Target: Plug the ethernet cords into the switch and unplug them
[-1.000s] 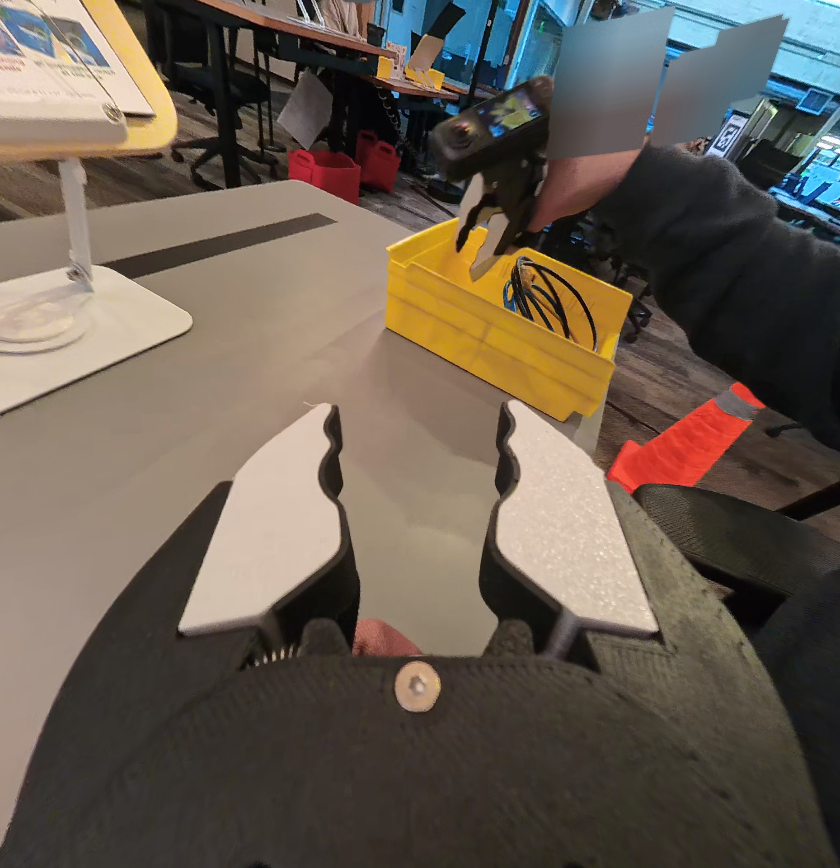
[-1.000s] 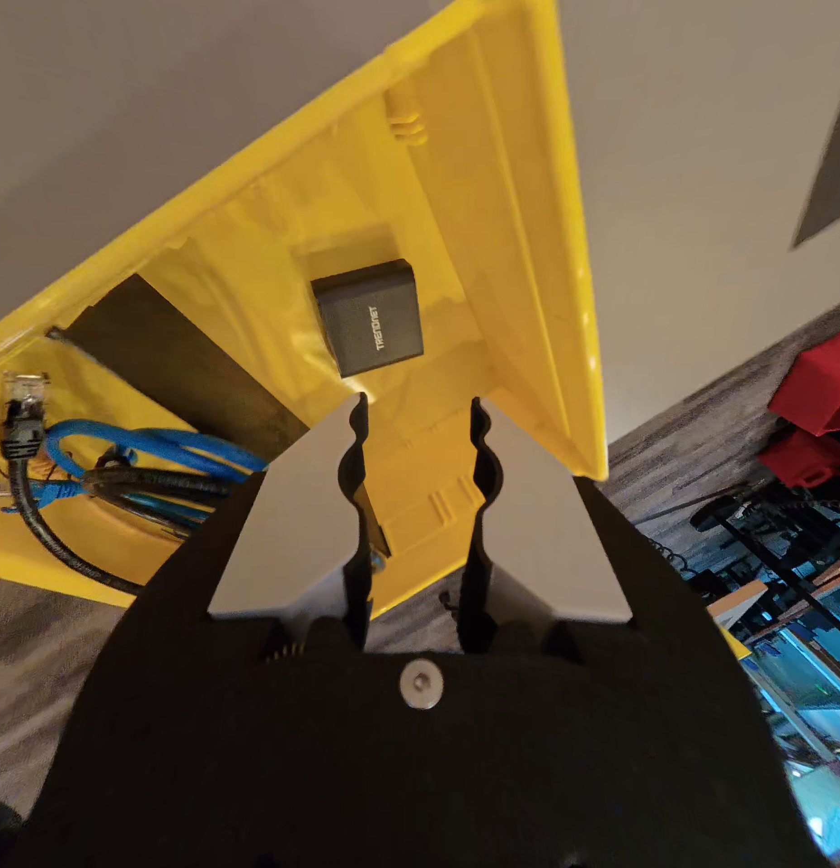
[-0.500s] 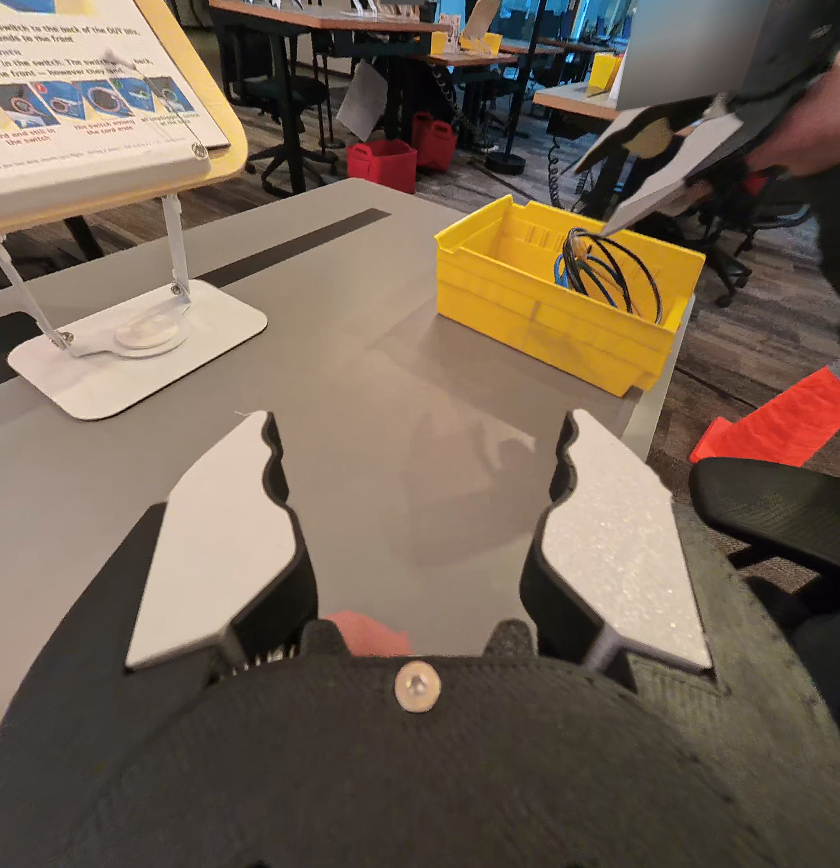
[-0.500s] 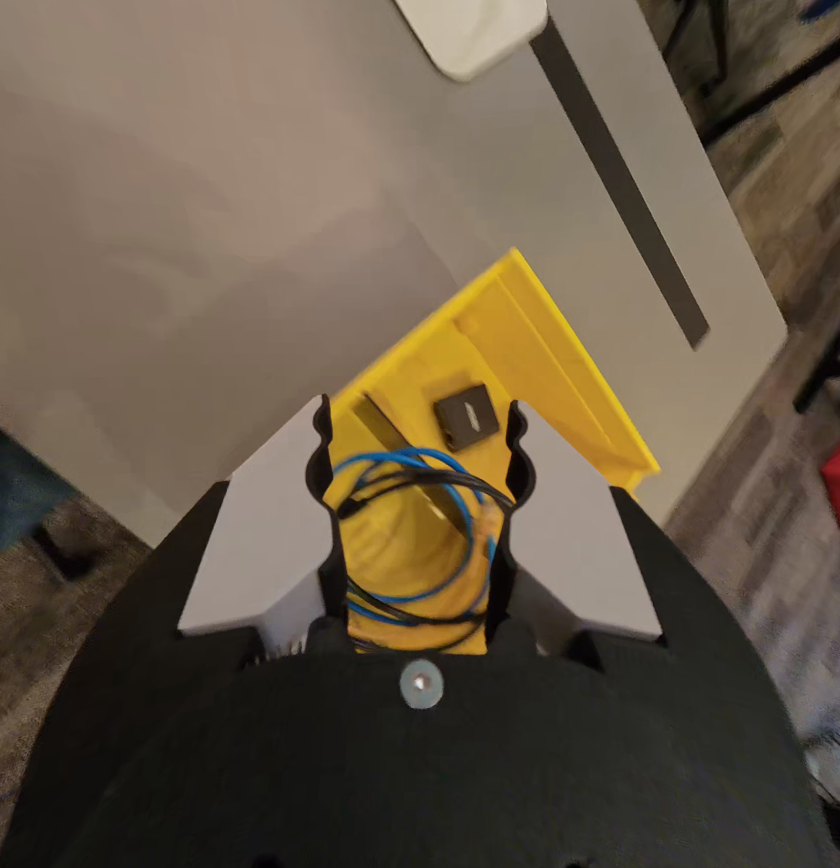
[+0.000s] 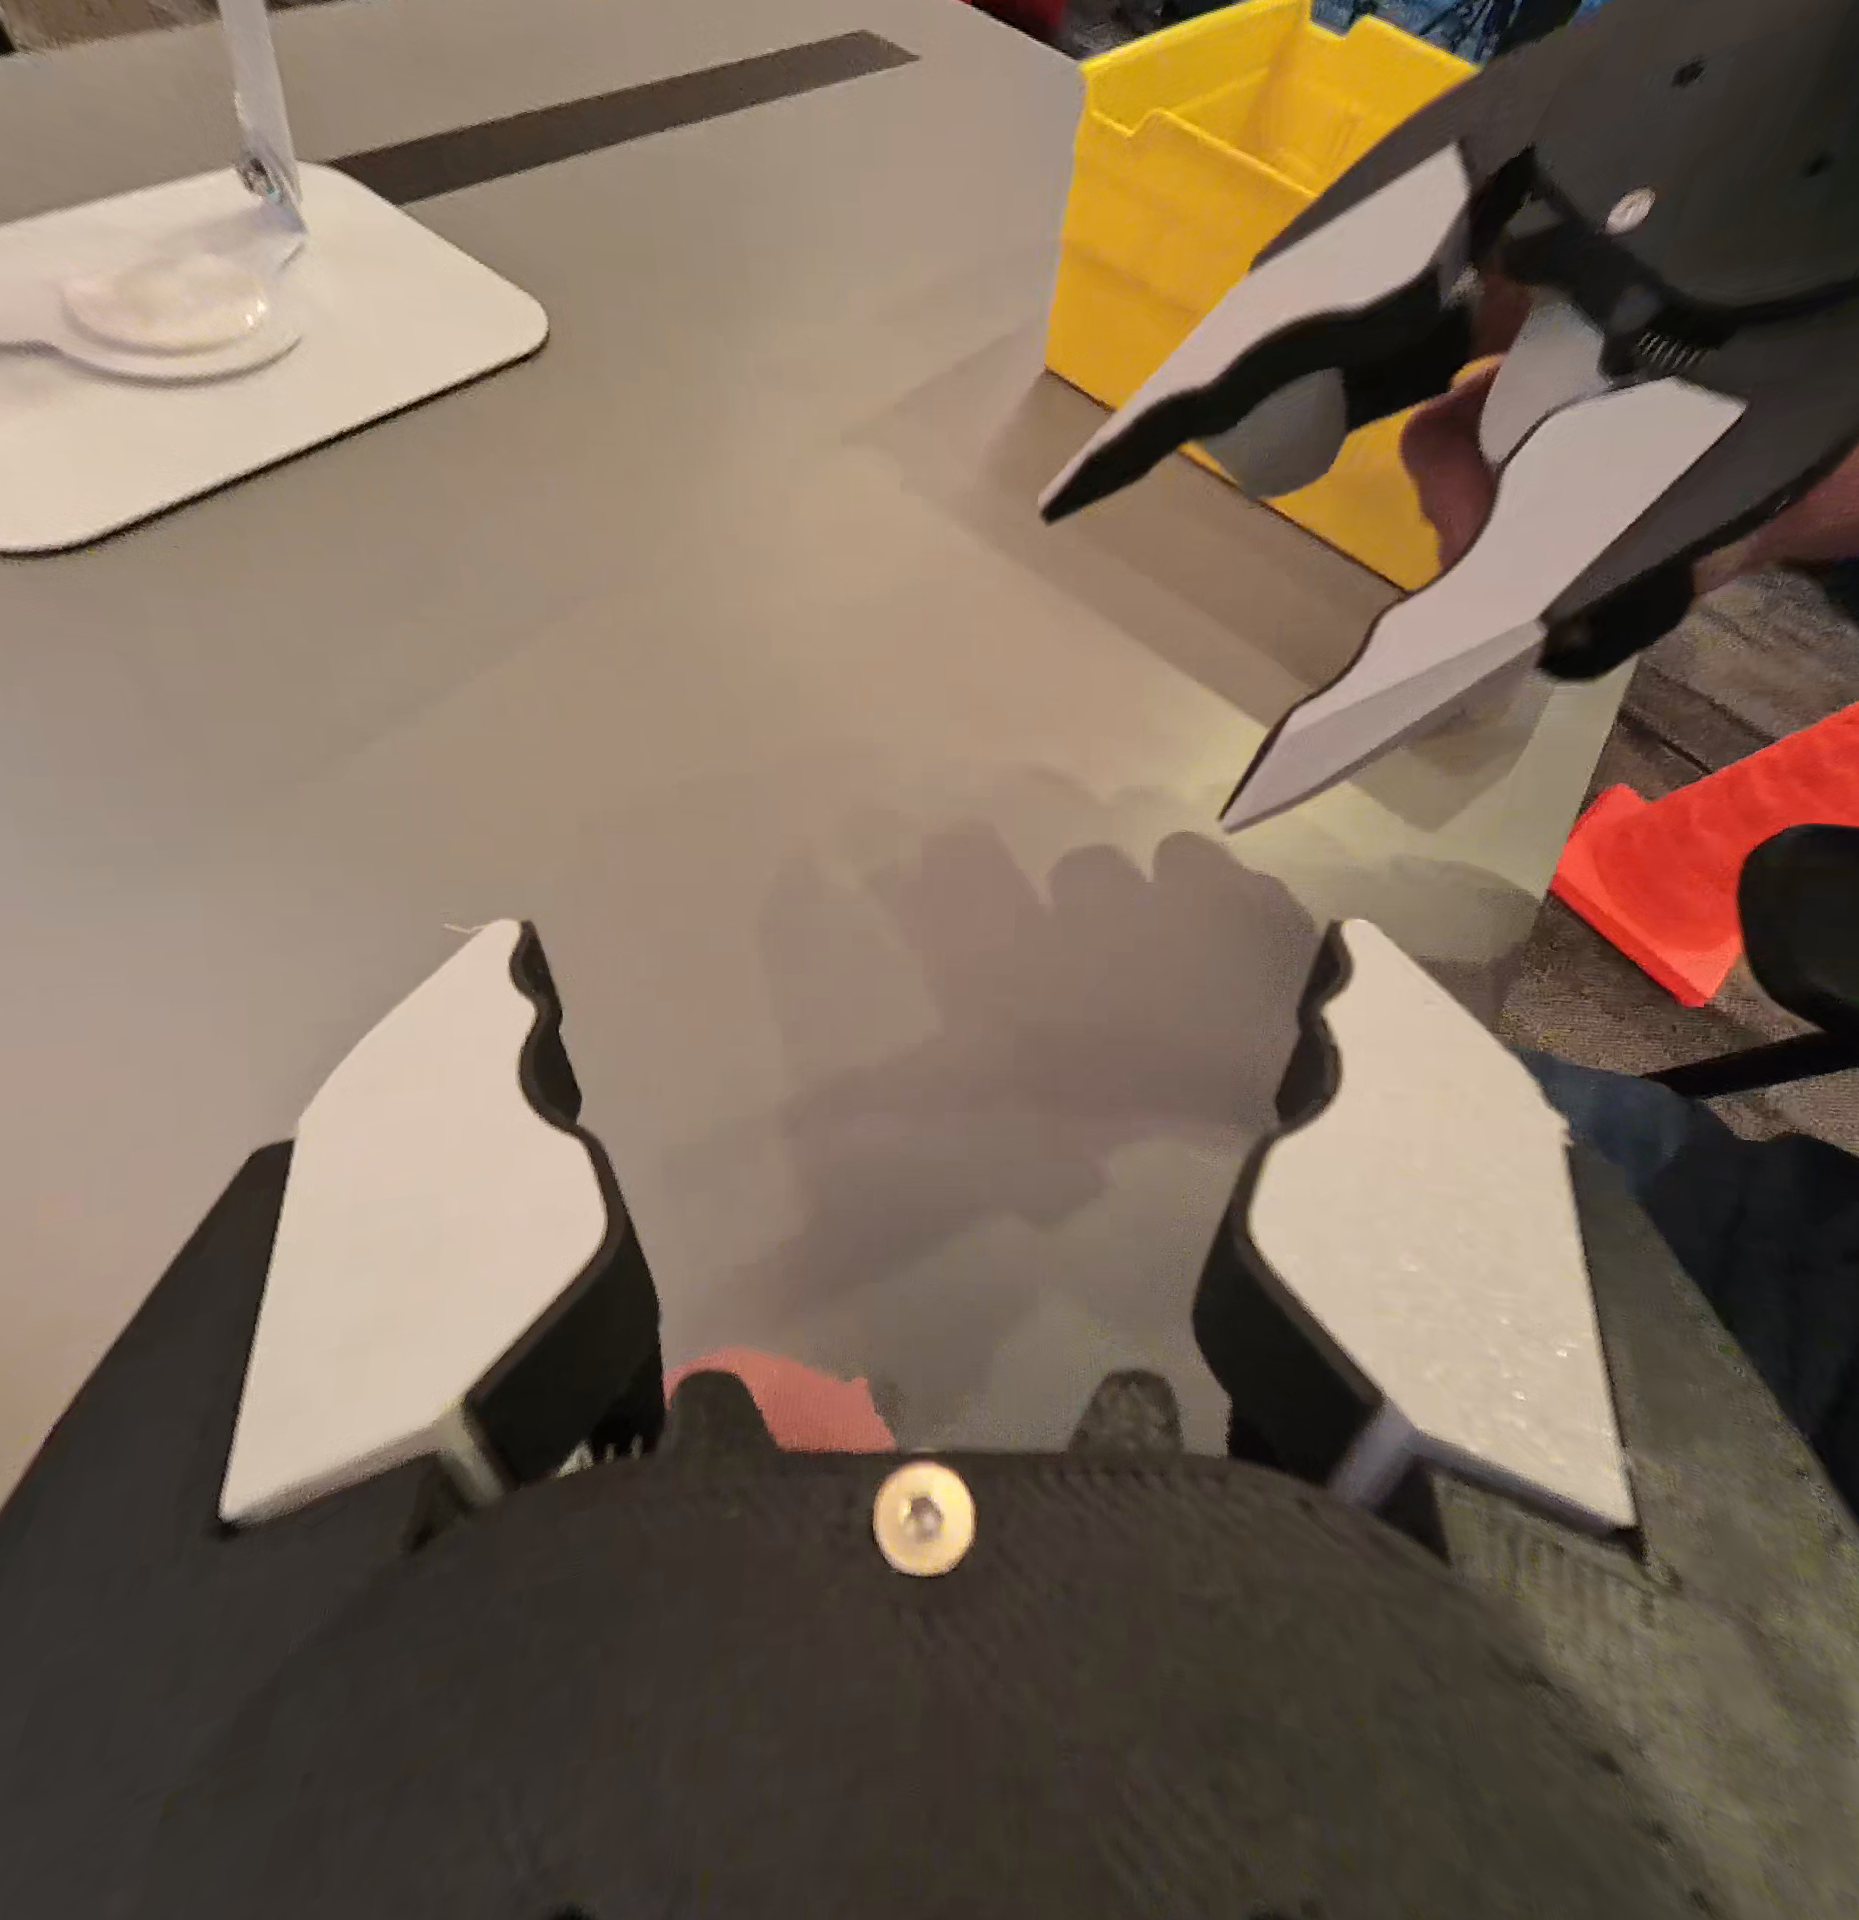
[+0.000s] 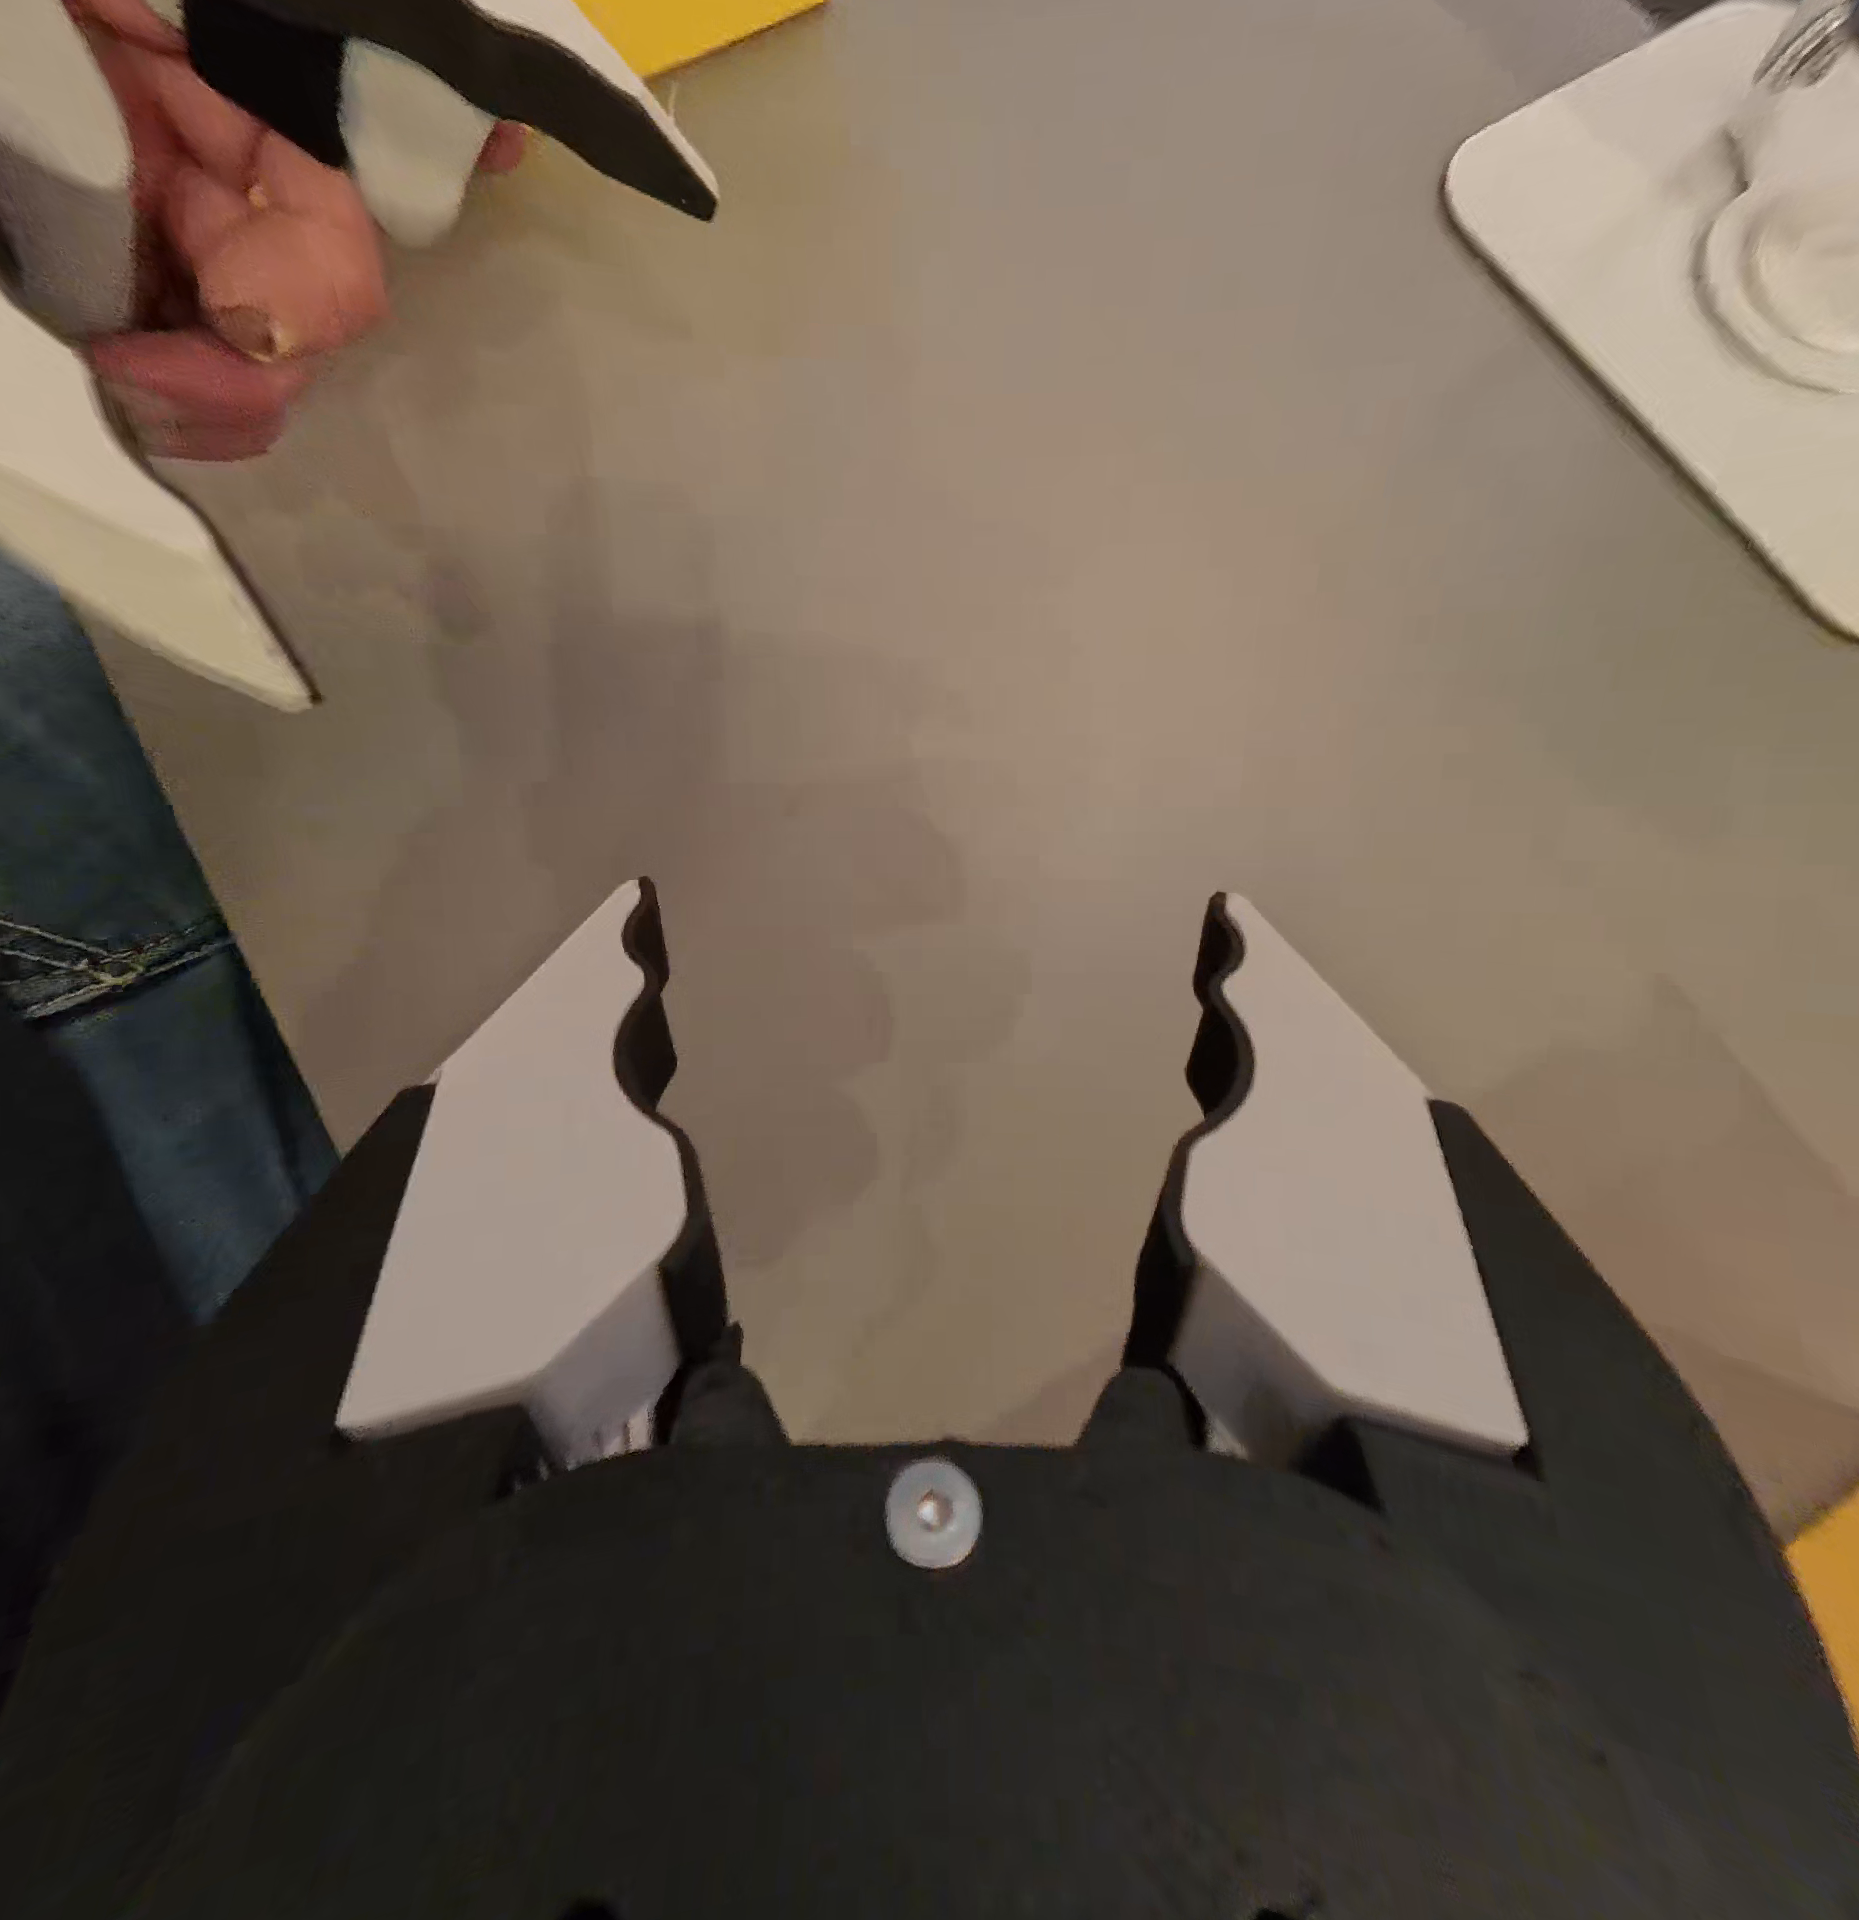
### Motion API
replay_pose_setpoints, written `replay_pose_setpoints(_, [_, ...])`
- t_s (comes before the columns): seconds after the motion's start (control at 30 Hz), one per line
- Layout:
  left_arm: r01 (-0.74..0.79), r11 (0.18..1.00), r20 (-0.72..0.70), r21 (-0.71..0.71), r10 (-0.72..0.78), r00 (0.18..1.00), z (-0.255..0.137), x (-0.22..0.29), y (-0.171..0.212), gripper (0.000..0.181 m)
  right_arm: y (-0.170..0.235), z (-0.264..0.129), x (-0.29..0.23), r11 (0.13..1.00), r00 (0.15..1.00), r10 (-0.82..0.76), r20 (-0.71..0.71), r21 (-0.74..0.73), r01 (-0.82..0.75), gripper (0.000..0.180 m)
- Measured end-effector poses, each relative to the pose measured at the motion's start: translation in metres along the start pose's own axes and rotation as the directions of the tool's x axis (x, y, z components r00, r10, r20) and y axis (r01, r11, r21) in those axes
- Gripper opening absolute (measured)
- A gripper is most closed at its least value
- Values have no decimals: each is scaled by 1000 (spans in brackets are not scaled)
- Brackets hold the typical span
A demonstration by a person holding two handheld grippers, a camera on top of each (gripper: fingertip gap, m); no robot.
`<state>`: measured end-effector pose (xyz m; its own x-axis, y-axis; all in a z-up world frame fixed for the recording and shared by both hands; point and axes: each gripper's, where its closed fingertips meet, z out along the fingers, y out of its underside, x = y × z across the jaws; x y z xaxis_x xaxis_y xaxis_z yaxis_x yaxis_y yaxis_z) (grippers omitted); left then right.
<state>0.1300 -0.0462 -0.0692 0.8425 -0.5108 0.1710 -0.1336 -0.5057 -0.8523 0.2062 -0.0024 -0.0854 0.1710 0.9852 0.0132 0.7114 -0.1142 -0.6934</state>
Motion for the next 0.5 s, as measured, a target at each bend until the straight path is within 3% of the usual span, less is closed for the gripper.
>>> replay_pose_setpoints(0.07, [-7,1000,33,-15,8,999,-1,-7,6,128,5,11,-5,999,999,-29,17,-34,30,103])
replay_pose_setpoints(0.17, [-62,992,136,-113,77,988,2,-28,26,126,5,17,0,997,998,-67,-9,-33,67,70])
replay_pose_setpoints(0.2, [-59,989,144,-139,79,986,6,-32,32,130,6,21,3,998,998,-63,-7,-30,63,72])
replay_pose_setpoints(0.3, [-12,988,117,-157,31,993,19,-37,45,146,14,41,9,999,1000,-15,21,-34,15,123])
replay_pose_setpoints(0.37, [-2,981,115,-196,25,993,28,-39,56,147,30,56,8,994,999,-16,43,-108,21,136])
replay_pose_setpoints(0.5, [27,967,126,-253,5,992,35,-44,68,146,38,77,11,990,999,-21,31,-135,25,133])
